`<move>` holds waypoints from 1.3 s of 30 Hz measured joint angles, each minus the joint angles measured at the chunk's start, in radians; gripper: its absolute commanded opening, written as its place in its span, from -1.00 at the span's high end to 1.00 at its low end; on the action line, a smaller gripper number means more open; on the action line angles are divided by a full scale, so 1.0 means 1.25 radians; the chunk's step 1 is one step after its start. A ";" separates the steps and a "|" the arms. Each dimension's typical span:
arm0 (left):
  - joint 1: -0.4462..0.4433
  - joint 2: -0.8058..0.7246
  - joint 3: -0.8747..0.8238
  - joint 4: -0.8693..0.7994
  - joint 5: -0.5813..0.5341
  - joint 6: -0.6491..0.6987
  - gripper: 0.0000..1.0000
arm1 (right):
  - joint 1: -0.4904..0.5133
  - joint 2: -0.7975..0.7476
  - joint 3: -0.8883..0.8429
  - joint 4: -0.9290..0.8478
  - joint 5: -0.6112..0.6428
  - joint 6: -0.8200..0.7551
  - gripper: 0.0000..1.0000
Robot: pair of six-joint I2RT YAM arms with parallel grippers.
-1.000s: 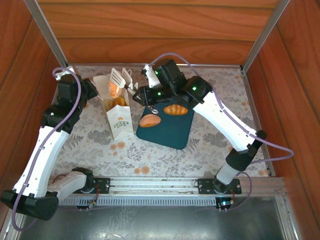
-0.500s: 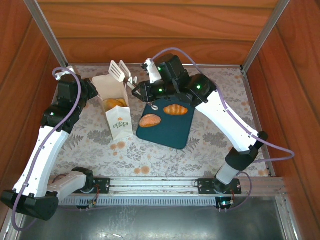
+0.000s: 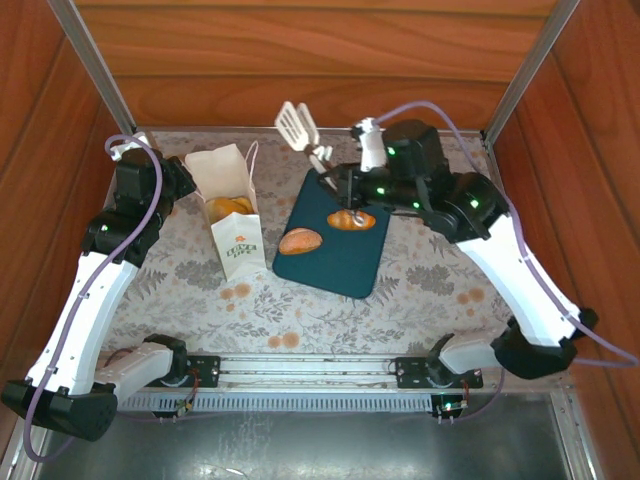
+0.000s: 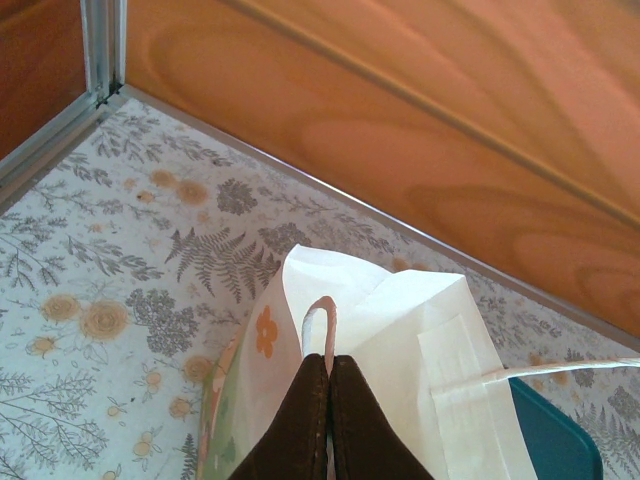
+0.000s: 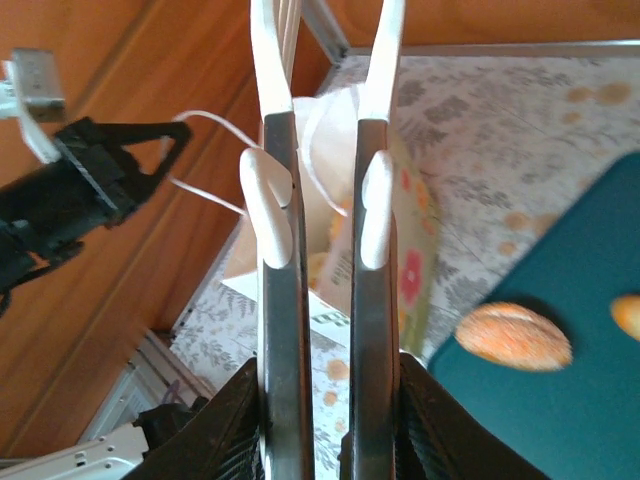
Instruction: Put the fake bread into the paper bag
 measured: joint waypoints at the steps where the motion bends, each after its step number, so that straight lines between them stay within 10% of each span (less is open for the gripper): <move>1: 0.000 0.000 0.000 0.000 0.000 0.000 1.00 | -0.011 -0.025 -0.039 0.001 0.001 0.014 0.32; 16: 0.000 0.000 0.000 0.000 0.000 0.000 1.00 | -0.035 -0.085 -0.528 0.081 -0.090 0.336 0.26; 39: 0.000 0.000 -0.001 0.001 0.000 0.000 1.00 | -0.035 -0.027 -0.580 0.228 -0.187 0.480 0.04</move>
